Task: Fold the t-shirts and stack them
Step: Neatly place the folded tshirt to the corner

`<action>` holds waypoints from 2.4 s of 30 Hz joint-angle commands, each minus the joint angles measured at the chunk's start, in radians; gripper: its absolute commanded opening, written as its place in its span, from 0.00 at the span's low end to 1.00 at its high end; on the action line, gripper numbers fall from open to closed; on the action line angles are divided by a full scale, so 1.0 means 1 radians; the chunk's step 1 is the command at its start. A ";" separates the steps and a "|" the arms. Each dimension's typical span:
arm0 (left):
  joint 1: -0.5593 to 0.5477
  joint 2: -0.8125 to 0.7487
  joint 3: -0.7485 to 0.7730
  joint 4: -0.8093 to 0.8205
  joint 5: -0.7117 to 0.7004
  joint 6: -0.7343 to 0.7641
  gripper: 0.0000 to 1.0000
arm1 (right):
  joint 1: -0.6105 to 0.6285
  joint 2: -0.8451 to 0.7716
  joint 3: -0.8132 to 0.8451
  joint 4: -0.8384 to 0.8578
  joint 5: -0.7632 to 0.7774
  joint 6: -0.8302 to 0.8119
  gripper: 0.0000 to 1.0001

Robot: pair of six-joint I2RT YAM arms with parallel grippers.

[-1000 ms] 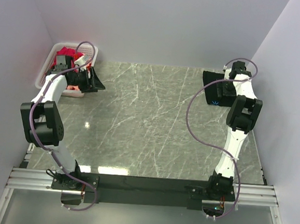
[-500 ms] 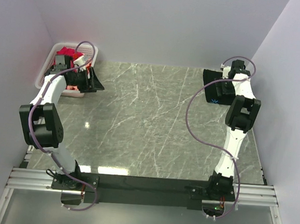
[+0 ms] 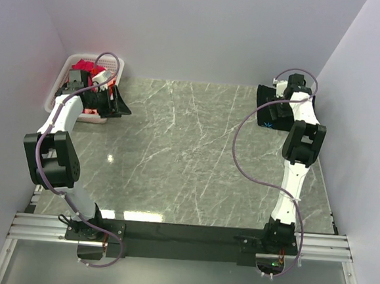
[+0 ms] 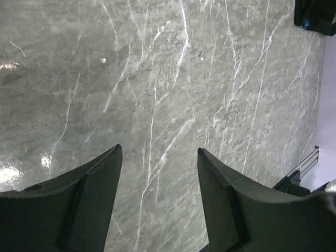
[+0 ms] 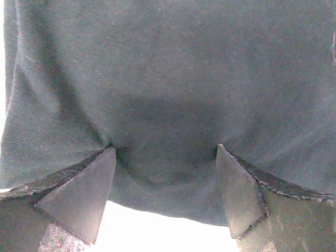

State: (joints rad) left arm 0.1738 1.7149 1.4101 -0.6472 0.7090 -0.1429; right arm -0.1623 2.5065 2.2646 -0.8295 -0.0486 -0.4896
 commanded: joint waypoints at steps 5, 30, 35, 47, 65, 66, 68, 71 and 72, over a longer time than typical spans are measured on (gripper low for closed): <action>0.007 -0.051 -0.013 0.007 0.004 0.012 0.65 | 0.038 -0.003 -0.060 -0.003 -0.056 -0.081 0.84; 0.024 -0.023 0.027 -0.014 0.007 0.023 0.65 | 0.058 -0.195 -0.144 0.127 -0.066 0.017 0.85; 0.024 -0.005 0.039 -0.015 0.014 0.022 0.65 | 0.056 -0.204 -0.094 0.219 -0.039 0.253 0.85; 0.033 0.003 0.058 -0.038 0.006 0.029 0.65 | 0.090 -0.057 0.005 0.357 0.175 0.614 0.77; 0.061 0.014 0.063 -0.020 0.012 0.000 0.65 | 0.112 0.055 0.133 0.280 0.270 0.671 0.85; 0.062 0.014 0.061 -0.020 0.015 -0.001 0.65 | 0.110 0.072 0.147 0.268 0.271 0.678 0.86; 0.067 0.025 0.069 -0.022 0.021 -0.009 0.65 | 0.101 0.094 0.191 0.216 0.238 0.665 0.86; 0.072 0.037 0.087 -0.026 0.030 -0.015 0.64 | 0.110 0.101 0.196 0.187 0.225 0.635 0.88; 0.075 0.038 0.090 -0.025 0.032 -0.017 0.64 | 0.115 0.101 0.197 0.182 0.224 0.631 0.89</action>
State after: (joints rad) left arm 0.2386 1.7401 1.4536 -0.6788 0.7132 -0.1471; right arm -0.0608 2.5931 2.4176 -0.6060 0.1806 0.1589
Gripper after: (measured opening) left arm 0.646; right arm 0.878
